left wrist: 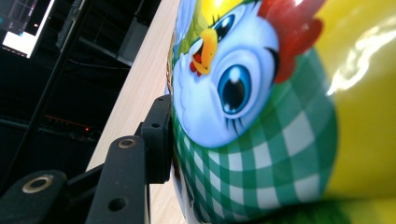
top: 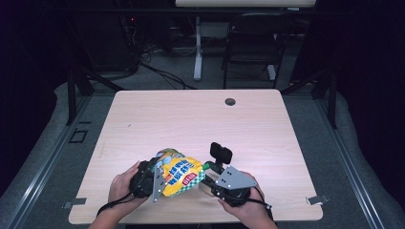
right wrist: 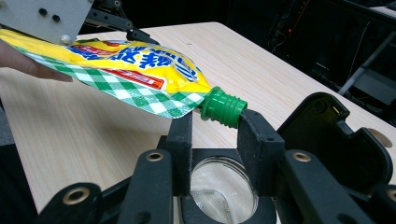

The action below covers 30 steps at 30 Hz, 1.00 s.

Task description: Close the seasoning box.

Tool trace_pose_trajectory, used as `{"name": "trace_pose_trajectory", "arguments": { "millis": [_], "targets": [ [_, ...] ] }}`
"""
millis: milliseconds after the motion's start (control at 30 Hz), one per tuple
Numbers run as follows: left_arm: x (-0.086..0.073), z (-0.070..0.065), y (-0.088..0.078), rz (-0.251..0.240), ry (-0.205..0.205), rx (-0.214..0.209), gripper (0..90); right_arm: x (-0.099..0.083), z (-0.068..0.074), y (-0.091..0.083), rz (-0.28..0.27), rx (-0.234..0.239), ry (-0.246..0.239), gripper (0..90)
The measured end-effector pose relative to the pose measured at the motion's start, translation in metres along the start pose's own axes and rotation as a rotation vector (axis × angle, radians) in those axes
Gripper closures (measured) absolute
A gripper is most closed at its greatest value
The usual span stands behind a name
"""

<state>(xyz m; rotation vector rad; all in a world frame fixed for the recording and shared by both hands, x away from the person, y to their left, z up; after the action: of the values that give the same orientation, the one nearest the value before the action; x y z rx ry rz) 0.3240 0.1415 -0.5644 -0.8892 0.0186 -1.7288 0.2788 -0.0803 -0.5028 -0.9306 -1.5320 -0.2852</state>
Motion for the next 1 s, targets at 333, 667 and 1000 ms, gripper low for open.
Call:
{"name": "trace_pose_trajectory", "arguments": {
  "millis": [333,667,1000],
  "targets": [
    [0.0012,0.0029,-0.0019,0.013,0.047,0.03,54.4,-0.0026,0.0008,0.0001,0.0,-0.002,0.001,66.4],
    [0.003,0.0044,-0.0027,0.021,0.087,0.059,54.4,-0.006,0.0007,0.0003,0.003,-0.005,0.004,65.8],
    [0.0044,0.0054,-0.0039,0.04,0.127,0.075,54.4,-0.0101,0.0008,0.0002,0.013,-0.012,0.007,65.4]
  ]
}}
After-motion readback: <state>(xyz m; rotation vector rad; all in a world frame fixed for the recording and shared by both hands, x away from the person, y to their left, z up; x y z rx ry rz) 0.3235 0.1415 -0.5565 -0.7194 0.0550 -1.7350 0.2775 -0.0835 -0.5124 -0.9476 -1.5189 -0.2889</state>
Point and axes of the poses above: each handheld gripper's, and its own axes: y roughly forward along the jaws, x roughly out of its top, z roughly to its left, the point moved 6 cm from there along y, roughly forward along the jaws, and after that the axes turned 5 degrees about -z, right-handed, at the moved point
